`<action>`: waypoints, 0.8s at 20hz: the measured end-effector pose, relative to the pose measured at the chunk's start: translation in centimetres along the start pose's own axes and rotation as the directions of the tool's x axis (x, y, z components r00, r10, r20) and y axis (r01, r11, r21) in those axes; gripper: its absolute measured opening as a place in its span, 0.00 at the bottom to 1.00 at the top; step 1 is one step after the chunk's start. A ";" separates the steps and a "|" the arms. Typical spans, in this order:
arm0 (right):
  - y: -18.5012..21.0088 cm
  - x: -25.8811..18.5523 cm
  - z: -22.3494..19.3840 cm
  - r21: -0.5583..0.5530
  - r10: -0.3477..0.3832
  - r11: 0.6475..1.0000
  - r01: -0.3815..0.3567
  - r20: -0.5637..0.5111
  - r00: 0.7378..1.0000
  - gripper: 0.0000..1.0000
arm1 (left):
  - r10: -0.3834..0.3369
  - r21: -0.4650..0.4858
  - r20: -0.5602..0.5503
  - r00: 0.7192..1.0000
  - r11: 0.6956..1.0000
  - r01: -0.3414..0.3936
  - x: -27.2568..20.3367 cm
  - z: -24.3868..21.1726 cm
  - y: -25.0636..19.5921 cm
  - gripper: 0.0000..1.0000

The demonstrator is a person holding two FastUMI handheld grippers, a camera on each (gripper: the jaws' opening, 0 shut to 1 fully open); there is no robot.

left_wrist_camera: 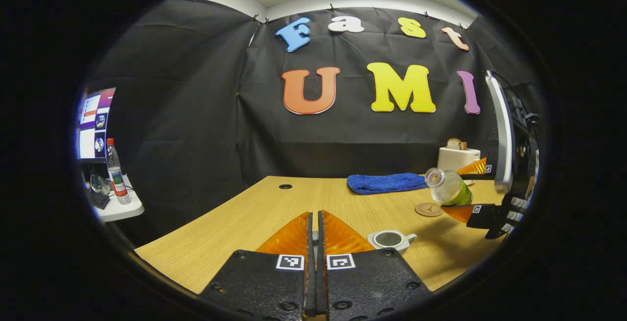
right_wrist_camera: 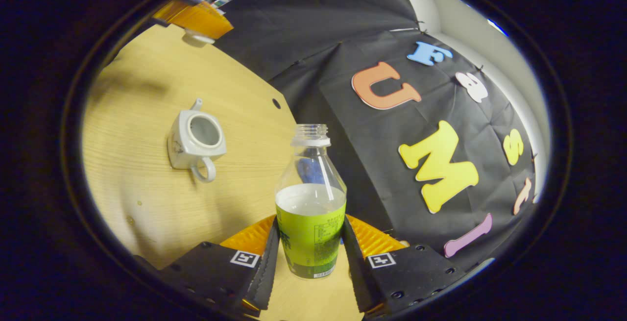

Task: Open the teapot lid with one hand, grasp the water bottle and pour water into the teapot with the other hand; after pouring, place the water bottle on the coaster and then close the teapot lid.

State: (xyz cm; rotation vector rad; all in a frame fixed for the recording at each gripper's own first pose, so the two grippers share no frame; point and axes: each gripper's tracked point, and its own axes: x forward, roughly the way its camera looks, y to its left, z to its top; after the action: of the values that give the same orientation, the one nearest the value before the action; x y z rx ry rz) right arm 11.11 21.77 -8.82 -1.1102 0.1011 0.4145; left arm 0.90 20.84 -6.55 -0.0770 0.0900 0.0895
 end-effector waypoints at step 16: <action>0.2 1.6 2.5 -0.449 -0.091 0.885 0.118 0.080 0.993 0.65 | 0.003 -0.005 0.000 1.000 1.000 -0.003 -0.3 -0.2 1.1 0.03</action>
State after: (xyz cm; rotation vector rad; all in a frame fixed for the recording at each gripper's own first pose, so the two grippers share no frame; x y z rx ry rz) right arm 12.18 24.49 -8.31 -1.5578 -0.1140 0.3818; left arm 0.49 21.92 -6.80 -0.0815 0.0897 0.0926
